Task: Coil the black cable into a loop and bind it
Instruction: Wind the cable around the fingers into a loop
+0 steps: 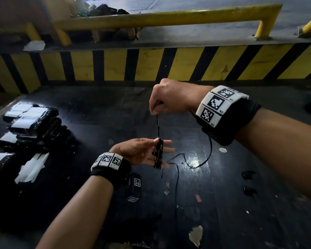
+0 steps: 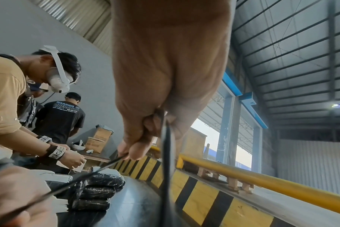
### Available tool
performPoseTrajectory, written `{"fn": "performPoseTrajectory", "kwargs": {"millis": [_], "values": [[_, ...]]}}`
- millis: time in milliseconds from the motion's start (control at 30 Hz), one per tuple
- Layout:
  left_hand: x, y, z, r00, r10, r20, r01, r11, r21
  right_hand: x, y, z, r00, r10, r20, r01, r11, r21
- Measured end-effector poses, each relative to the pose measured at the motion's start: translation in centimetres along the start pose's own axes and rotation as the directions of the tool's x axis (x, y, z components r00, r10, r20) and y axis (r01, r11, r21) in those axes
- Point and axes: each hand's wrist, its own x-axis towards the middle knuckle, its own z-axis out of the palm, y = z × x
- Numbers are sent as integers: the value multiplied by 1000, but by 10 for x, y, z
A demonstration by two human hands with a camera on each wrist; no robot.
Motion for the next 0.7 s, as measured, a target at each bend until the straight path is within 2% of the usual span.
{"fn": "performPoseTrajectory", "kwargs": {"millis": [200,333,400,500,633,700], "values": [[-6,7,10,989,69,131,-68,998,-14,3,17,6,997,-57,-45,60,995,82],[-14,13,16,954,158,253,-130,984,-124,-4,42,27,992,40,-116,-4,954,299],[-16,19,20,935,188,300,-153,979,-136,-8,55,45,984,137,-114,-76,902,424],[-21,29,25,923,204,325,-196,979,-58,-21,64,76,970,233,-71,-148,796,587],[-27,38,24,903,310,297,-278,950,-144,-35,48,119,970,244,8,-170,650,741],[-23,44,27,899,344,271,-322,939,-125,-40,35,139,971,234,37,-171,583,794]]}}
